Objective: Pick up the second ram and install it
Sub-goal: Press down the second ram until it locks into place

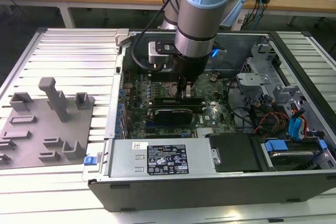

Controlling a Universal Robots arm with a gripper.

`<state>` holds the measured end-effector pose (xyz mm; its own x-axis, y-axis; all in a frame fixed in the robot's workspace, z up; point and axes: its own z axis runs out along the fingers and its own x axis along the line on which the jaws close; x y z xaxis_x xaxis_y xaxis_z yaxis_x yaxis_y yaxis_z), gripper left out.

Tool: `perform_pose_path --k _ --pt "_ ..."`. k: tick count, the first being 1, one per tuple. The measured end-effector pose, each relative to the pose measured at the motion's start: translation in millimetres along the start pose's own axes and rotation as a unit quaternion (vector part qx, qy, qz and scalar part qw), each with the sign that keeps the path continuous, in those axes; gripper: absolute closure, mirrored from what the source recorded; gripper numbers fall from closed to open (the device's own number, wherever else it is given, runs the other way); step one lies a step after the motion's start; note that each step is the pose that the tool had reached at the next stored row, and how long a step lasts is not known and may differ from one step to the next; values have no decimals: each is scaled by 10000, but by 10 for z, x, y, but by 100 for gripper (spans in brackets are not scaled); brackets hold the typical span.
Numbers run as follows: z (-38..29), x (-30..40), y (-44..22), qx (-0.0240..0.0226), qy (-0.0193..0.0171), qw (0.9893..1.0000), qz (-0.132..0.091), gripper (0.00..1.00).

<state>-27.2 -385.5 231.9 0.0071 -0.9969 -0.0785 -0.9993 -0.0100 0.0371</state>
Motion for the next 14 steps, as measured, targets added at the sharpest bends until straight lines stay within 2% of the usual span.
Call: perform_pose_path --k 6,10,11,12,14 --pt "40 3 -1 0 -15 10000 1 87" --pt "43 3 -2 0 -16 10000 0 87" --pt "45 3 -2 0 -16 10000 0 75" --pt "29 2 -1 0 -15 10000 1 68" --pt "-25 -3 1 0 -15 10000 1 68"
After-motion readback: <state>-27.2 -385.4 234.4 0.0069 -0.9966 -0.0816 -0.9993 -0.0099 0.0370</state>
